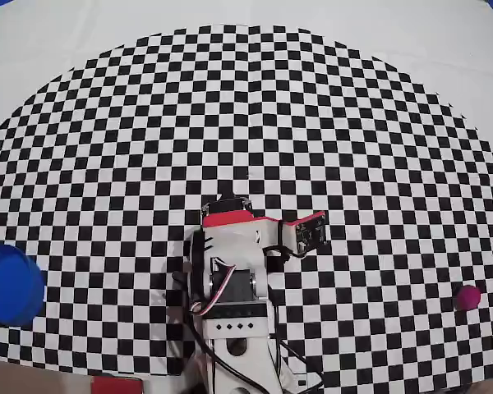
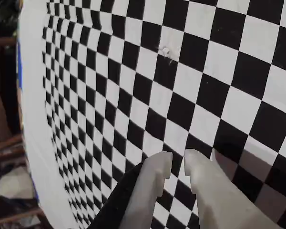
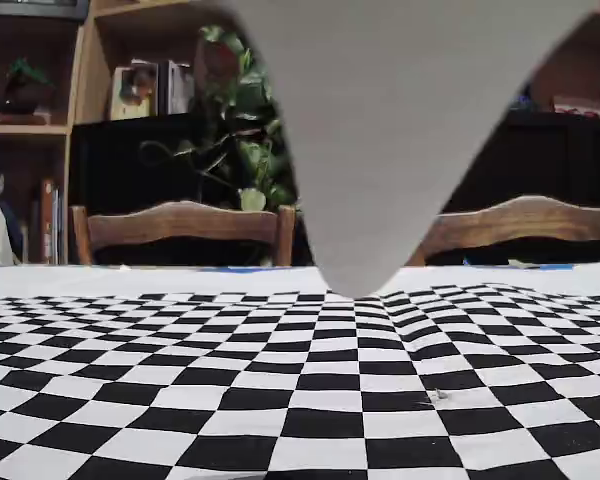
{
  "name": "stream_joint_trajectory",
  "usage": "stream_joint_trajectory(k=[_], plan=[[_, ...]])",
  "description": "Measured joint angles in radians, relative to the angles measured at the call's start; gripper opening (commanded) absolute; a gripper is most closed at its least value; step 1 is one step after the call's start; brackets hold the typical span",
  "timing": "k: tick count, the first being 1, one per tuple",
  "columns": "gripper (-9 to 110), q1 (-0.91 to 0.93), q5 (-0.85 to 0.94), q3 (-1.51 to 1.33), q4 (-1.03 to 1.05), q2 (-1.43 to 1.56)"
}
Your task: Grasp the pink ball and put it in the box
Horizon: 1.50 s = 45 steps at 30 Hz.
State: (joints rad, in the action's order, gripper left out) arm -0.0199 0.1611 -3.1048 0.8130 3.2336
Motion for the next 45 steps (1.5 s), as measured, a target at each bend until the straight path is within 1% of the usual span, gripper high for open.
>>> stream_joint_trajectory(k=[8,12,15,20,24,30,34,36,38,40,45], plan=[[1,0.0,0.0,0.0,0.0,0.0],[10,0.008,0.0,0.0,-0.055,0.0],[14,0.026,0.0,0.0,-0.127,-0.002],[26,0.054,0.0,0.0,-0.258,-0.003],[29,0.074,0.051,0.0,-0.345,-0.011],[30,0.089,0.267,0.0,-0.42,-0.011],[30,0.092,0.535,0.0,-0.428,-0.011],[30,0.097,0.707,0.0,-0.428,-0.017],[30,0.109,0.83,0.0,-0.44,-0.02],[30,0.104,0.936,0.0,-0.463,-0.02],[30,0.114,1.126,0.0,-0.537,-0.02]])
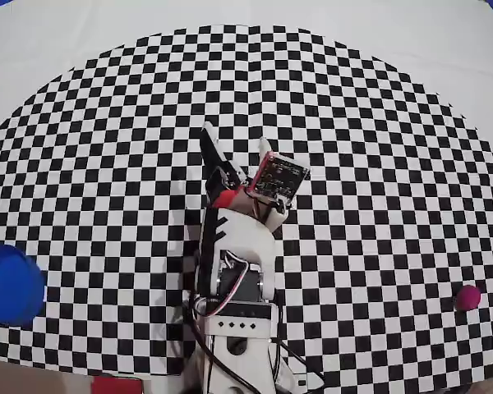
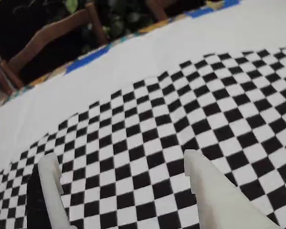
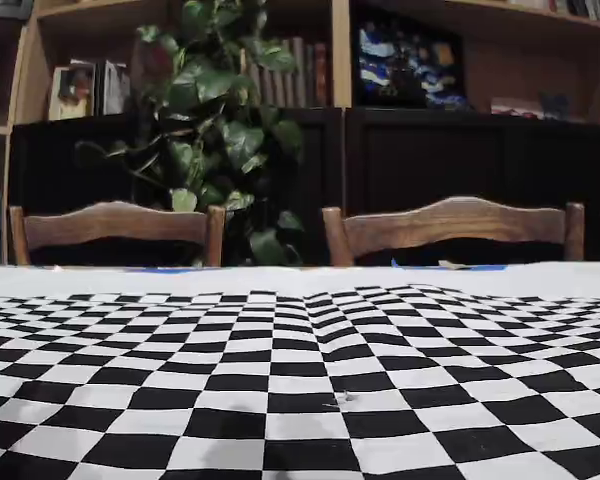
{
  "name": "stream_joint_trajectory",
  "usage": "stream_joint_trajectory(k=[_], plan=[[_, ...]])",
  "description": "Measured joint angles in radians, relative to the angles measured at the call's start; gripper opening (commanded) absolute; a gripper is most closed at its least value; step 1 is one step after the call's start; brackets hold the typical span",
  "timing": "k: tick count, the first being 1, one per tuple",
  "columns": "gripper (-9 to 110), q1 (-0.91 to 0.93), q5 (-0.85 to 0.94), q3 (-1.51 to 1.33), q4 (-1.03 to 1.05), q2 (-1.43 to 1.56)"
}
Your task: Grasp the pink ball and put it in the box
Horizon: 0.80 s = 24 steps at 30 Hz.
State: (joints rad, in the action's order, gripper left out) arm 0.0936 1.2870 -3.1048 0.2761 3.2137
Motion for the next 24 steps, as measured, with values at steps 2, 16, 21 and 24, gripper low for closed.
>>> stream_joint_trajectory(k=[2,16,21,24], plan=[[30,0.017,0.075,0.0,-0.018,0.0],[30,0.043,0.334,0.0,-0.078,0.0],[30,0.064,0.336,0.0,-0.078,0.0],[30,0.086,0.336,0.0,-0.078,0.0]])
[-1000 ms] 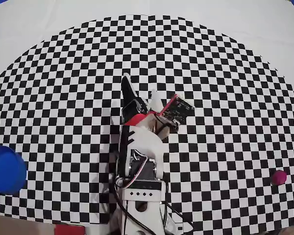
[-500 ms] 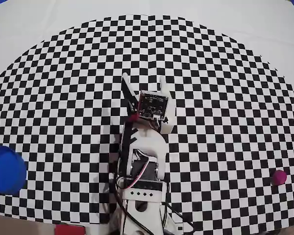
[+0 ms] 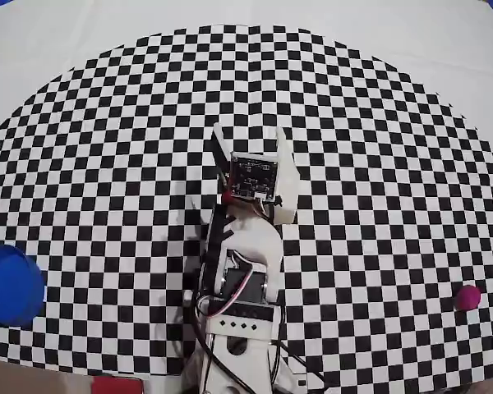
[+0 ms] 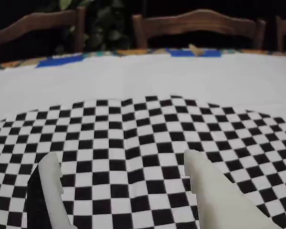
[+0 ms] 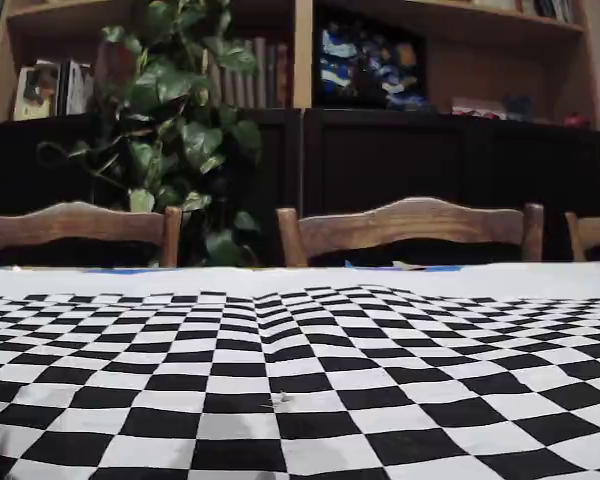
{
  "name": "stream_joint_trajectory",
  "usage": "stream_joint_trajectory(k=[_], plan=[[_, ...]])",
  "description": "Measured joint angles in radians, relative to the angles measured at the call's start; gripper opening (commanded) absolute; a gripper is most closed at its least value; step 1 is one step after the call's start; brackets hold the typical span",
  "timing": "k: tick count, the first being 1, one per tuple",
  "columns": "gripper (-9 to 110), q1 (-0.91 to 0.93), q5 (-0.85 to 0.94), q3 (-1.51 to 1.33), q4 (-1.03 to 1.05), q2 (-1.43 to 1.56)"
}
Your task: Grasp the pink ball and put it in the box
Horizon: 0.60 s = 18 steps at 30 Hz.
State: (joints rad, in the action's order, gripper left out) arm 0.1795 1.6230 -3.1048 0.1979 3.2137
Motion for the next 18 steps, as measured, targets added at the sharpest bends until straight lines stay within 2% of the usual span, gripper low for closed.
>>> stream_joint_trajectory(k=[18], plan=[[30,0.235,0.0,0.0,-0.026,-0.037]])
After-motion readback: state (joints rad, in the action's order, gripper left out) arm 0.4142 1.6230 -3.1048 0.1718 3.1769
